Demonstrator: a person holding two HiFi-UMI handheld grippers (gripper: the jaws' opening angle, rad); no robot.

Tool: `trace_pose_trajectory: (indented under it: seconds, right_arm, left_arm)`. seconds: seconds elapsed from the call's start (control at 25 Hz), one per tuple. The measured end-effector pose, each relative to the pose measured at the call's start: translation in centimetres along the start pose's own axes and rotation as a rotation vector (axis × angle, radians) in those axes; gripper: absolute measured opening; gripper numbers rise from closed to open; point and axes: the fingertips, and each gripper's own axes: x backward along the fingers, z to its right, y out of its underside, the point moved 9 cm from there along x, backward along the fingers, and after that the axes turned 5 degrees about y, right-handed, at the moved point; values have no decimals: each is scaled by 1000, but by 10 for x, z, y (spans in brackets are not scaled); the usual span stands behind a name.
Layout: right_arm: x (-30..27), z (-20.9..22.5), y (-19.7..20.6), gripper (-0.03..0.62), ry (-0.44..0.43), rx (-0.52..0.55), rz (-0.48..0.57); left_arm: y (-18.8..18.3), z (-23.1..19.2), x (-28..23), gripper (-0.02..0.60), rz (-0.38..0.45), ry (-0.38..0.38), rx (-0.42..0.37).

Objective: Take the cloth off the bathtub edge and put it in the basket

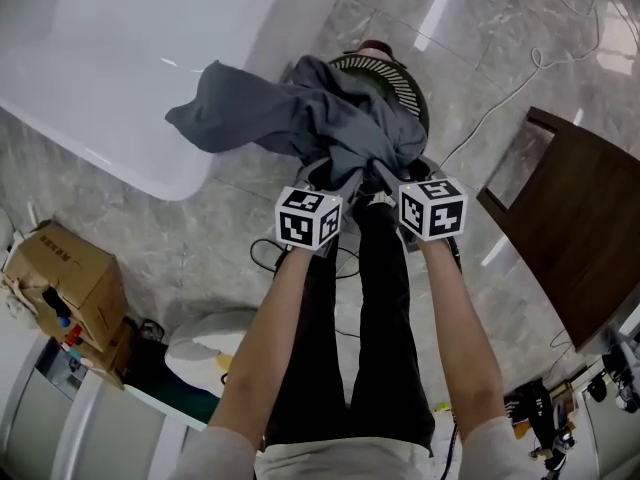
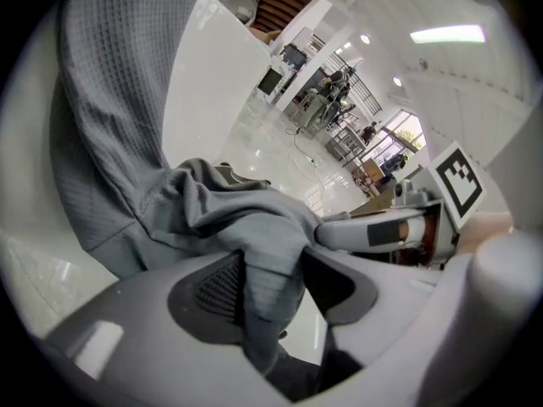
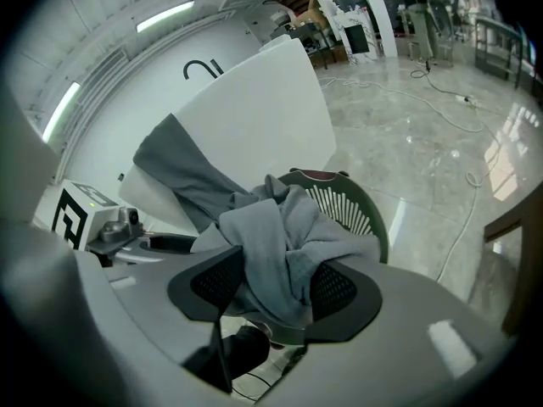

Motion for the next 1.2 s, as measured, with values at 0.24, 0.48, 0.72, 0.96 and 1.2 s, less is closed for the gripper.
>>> trace_pose_trajectory:
  seconds: [0.24,0.48,0.72,0.96,1.2]
  right_arm:
    - [8,-6,-7,207,61,-6,34]
    - [14,-24,-12,207,62,-3,48]
    - [16,-45,-7,207,69,-30,49]
    - [33,-61,0,207,83,-64,73]
    - [67,-74,6,207,111,-108,121]
  left_arm:
    - [-17,-10,13,241,-8,26,-40]
    - [-27,-6,24,241,-28,46,-65]
    - [-25,-4,43,241,-55,70,-91]
    - [-23,-6,69,241,-79,59,-104]
    - [-25,2,105,241,-78,54,-131]
